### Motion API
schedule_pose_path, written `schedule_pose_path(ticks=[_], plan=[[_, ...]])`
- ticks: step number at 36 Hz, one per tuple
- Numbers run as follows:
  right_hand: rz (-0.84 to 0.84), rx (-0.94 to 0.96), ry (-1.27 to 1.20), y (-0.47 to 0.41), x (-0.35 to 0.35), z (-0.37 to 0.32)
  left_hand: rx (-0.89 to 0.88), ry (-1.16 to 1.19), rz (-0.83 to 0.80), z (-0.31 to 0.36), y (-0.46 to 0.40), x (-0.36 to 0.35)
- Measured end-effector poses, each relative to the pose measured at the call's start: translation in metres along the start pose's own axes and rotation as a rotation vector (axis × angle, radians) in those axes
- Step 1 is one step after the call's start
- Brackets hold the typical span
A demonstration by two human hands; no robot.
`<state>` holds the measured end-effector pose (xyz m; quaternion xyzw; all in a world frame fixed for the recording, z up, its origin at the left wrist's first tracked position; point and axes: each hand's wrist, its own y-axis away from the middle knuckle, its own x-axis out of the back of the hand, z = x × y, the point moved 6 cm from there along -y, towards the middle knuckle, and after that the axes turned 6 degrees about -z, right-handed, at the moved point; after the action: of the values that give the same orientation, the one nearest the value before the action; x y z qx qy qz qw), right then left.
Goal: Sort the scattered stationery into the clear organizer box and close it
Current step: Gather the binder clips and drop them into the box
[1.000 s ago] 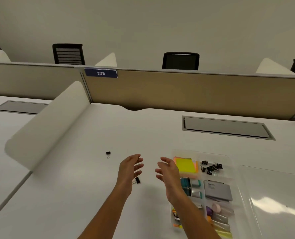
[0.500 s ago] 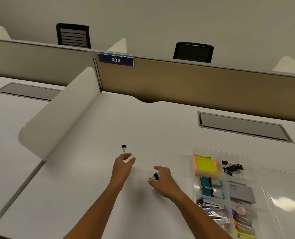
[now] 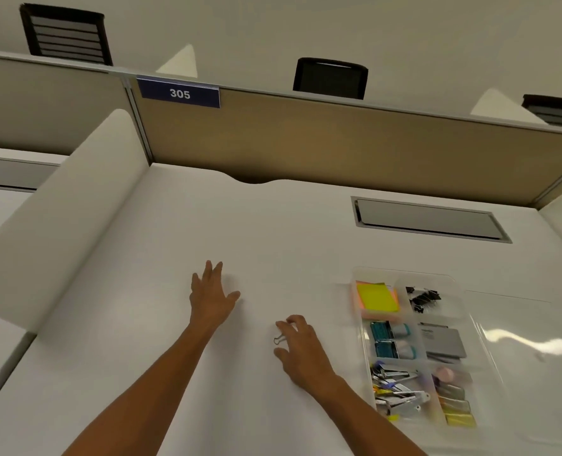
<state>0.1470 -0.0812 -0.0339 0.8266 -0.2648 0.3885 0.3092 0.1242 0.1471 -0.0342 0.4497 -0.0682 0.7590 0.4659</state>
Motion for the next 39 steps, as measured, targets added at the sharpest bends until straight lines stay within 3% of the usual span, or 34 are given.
schedule_pose_path(ticks=[5,9,14,23,33,39], plan=[[0.058,0.015,-0.018,0.003,-0.005,0.001,-0.052,-0.184,-0.015,-0.004,-0.006,-0.009],[0.095,0.048,0.02,0.011,-0.009,-0.002,-0.152,-0.076,0.046,-0.007,0.006,-0.015],[0.107,0.052,0.011,0.021,-0.014,0.003,-0.267,-0.101,0.149,-0.012,0.024,-0.017],[0.061,0.052,-0.003,0.038,-0.02,0.016,-0.21,-0.251,0.167,-0.005,0.039,-0.014],[-0.055,-0.04,-0.498,0.073,0.019,0.045,-0.036,-0.284,0.069,0.021,0.067,-0.036],[-0.003,-0.003,-0.777,0.099,0.055,0.046,-0.013,-0.288,0.035,0.042,0.088,-0.056]])
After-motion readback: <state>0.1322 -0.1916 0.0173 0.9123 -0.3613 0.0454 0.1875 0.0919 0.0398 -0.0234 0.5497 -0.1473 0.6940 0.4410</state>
